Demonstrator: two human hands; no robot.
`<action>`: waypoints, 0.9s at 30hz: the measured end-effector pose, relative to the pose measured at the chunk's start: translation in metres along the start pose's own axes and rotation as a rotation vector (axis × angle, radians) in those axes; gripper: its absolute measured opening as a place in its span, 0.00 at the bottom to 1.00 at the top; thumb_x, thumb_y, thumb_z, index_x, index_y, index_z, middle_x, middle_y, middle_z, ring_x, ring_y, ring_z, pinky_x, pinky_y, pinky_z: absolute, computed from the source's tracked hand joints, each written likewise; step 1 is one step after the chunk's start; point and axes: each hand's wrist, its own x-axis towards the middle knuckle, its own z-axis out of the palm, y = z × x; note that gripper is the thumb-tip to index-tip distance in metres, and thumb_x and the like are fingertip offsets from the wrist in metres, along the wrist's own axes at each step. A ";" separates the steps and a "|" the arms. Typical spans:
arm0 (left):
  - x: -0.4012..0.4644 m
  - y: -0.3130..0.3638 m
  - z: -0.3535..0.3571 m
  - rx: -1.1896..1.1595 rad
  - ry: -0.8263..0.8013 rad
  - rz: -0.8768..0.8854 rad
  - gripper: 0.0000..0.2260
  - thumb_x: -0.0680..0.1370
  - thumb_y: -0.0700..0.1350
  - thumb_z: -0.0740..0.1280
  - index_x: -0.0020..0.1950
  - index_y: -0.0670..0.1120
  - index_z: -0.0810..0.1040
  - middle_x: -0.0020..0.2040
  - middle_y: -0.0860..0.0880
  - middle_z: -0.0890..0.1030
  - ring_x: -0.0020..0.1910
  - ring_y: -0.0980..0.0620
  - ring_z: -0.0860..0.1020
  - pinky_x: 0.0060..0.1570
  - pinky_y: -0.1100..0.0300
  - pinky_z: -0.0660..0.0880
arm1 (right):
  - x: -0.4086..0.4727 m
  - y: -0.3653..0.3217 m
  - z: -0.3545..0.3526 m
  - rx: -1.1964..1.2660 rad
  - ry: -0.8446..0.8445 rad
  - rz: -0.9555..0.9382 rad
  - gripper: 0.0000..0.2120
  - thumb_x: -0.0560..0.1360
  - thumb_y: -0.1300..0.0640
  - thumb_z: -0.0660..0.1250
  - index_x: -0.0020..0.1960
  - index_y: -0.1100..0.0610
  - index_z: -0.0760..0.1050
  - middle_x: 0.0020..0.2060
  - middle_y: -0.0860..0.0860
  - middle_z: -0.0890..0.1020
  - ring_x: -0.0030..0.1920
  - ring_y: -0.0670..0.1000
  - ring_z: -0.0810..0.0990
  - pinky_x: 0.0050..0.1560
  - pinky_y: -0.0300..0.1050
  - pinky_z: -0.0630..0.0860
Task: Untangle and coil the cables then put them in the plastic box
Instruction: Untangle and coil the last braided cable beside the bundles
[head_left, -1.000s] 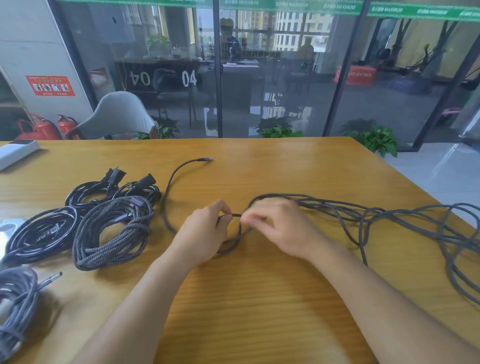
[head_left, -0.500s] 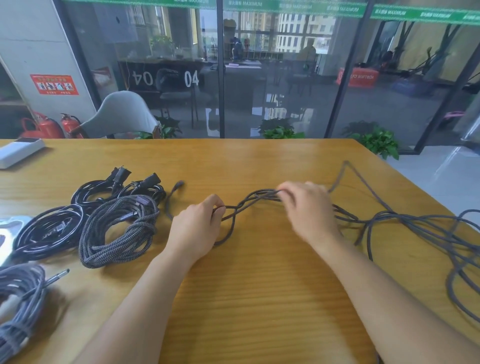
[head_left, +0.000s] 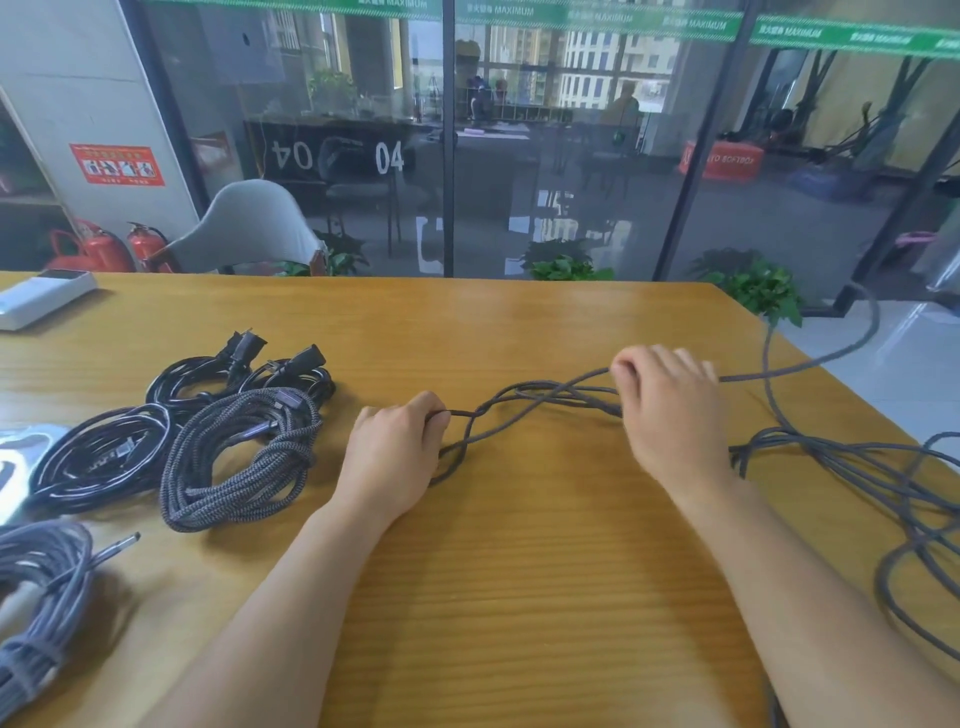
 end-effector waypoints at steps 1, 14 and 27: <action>0.001 0.001 0.001 -0.020 -0.018 -0.022 0.09 0.87 0.50 0.59 0.55 0.50 0.78 0.34 0.52 0.80 0.37 0.45 0.77 0.43 0.53 0.67 | -0.005 -0.010 -0.002 0.091 -0.151 -0.086 0.14 0.86 0.46 0.58 0.60 0.51 0.79 0.47 0.46 0.83 0.48 0.52 0.77 0.49 0.48 0.65; 0.004 -0.019 0.002 0.053 0.020 -0.138 0.11 0.85 0.53 0.63 0.62 0.51 0.82 0.55 0.51 0.80 0.60 0.45 0.72 0.61 0.49 0.63 | 0.006 0.029 -0.008 0.049 0.043 0.196 0.09 0.85 0.57 0.63 0.52 0.59 0.80 0.49 0.54 0.77 0.44 0.59 0.77 0.40 0.51 0.72; -0.001 0.023 0.012 0.109 -0.198 0.044 0.30 0.84 0.63 0.57 0.83 0.51 0.62 0.83 0.48 0.61 0.83 0.46 0.55 0.80 0.50 0.53 | -0.002 0.011 -0.006 0.580 -0.275 0.199 0.07 0.85 0.56 0.64 0.55 0.49 0.81 0.48 0.42 0.82 0.46 0.40 0.78 0.42 0.31 0.70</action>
